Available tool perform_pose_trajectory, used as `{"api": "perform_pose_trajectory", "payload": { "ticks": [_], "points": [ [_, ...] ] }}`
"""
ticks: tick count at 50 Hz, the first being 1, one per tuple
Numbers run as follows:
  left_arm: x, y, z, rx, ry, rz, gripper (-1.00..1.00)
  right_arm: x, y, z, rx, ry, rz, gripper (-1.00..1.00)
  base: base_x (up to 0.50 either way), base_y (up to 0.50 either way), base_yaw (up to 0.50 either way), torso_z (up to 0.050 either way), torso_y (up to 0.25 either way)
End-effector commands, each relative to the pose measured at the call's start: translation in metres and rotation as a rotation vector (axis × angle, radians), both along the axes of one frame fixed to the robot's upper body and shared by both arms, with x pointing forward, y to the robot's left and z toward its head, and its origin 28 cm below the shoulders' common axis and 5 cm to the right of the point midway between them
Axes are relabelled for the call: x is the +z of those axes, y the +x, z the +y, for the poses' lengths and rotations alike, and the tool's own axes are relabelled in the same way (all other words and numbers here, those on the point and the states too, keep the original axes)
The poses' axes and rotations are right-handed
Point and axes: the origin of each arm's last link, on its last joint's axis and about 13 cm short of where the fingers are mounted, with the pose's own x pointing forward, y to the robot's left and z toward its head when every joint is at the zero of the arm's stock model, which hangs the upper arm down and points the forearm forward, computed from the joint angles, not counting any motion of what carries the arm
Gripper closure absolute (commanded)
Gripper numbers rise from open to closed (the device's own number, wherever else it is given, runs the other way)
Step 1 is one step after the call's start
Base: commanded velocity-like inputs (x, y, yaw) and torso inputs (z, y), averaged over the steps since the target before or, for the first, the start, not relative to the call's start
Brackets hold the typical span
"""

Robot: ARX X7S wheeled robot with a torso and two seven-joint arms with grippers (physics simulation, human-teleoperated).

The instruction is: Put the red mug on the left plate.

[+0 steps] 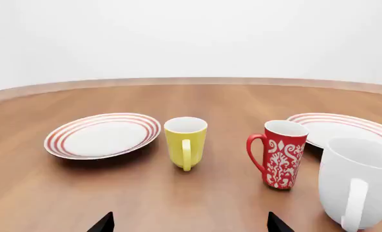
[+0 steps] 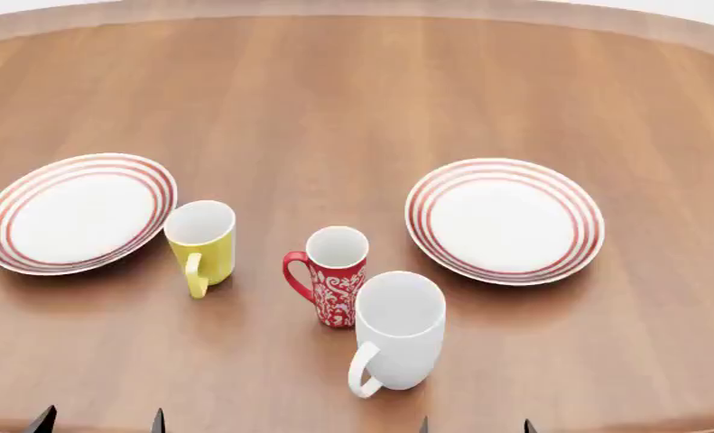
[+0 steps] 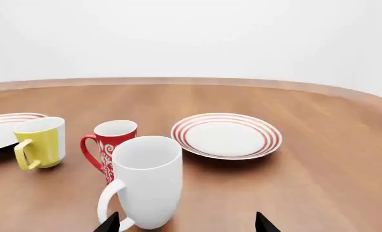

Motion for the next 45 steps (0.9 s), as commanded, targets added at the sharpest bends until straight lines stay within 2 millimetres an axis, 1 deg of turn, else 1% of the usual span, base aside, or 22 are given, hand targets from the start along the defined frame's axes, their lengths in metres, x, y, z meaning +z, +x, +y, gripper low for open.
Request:
{"api": "perform_pose_trajectory", "payload": {
  "ticks": [1,4,5,6,10,11,35,45],
  "points": [
    [0.009,-0.003,-0.001,-0.009,-0.024,-0.001,-1.0,0.01,-0.006,0.002,0.01,-0.009,-0.029,-1.0,0.0,0.0,0.0,0.0,0.0],
    [0.016,-0.005,0.0,-0.001,-0.011,-0.029,-1.0,0.022,-0.015,0.005,0.031,-0.024,-0.05,-1.0,0.0,0.0,0.0,0.0,0.0],
    [0.017,-0.005,-0.001,-0.005,-0.032,-0.037,-1.0,0.024,-0.016,0.006,0.032,-0.018,-0.059,-1.0,0.0,0.0,0.0,0.0,0.0],
    [0.024,-0.006,-0.001,0.005,-0.008,-0.058,-1.0,0.035,-0.02,0.007,0.037,-0.007,-0.097,-1.0,0.0,0.0,0.0,0.0,0.0],
    [0.026,-0.007,-0.001,0.006,-0.003,-0.065,-1.0,0.04,-0.02,0.007,0.037,0.009,-0.108,-1.0,0.05,0.04,0.0,0.0,0.0],
    [0.029,-0.01,-0.002,0.003,0.013,-0.081,-1.0,0.043,-0.03,0.014,0.093,0.029,-0.124,-1.0,0.43,0.38,0.0,0.0,0.0],
    [0.028,-0.01,-0.002,-0.002,0.01,-0.08,-1.0,0.044,-0.03,0.016,0.102,0.034,-0.114,-1.0,0.43,0.37,0.0,0.0,0.0],
    [0.029,-0.01,-0.002,-0.007,0.01,-0.082,-1.0,0.044,-0.031,0.015,0.099,0.044,-0.114,-1.0,0.37,0.47,0.0,0.0,0.0]
  ]
}}
